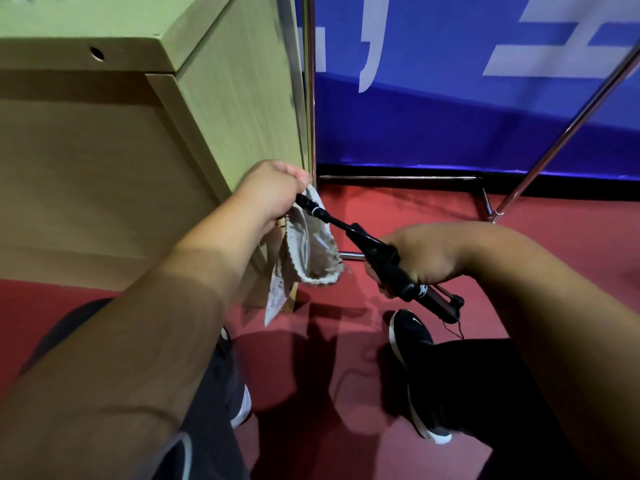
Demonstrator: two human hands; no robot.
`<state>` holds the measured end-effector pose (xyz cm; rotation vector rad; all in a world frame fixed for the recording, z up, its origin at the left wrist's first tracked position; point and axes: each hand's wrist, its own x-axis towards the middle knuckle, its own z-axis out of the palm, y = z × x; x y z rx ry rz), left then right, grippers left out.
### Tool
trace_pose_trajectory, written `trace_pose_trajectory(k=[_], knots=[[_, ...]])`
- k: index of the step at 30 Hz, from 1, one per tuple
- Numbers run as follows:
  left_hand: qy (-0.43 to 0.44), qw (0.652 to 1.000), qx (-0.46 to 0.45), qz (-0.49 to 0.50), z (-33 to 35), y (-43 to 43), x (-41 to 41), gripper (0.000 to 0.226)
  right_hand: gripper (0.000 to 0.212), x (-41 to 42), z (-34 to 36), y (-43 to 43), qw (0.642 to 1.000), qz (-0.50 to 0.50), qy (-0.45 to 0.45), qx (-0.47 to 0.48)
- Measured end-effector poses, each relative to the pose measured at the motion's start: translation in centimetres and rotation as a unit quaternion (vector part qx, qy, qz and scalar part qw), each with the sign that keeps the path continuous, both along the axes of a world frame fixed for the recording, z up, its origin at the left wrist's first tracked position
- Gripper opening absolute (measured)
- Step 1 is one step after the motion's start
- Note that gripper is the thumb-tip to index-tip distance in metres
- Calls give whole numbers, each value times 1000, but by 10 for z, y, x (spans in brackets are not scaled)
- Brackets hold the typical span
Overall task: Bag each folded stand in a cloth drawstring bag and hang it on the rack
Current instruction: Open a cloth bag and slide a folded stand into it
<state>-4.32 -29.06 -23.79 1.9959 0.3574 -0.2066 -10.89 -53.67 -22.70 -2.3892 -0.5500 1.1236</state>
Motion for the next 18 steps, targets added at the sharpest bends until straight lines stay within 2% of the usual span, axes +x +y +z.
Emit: trace_pose_trajectory(k=[6,12,16,18], knots=[[28,999,-29,-19,1,4,5,14,27,0,1,-1,1000,-8,22,21],[40,996,-78,-22,3,4,4,14,14,1,2,0,999,-19,-16,-36],[24,994,-108,-18,5,4,6,13,18,5,0,0,995,-47,-27,-79],[4,996,-82,-25,4,6,4,8,18,6,-1,-1,992,-69,-29,-105]])
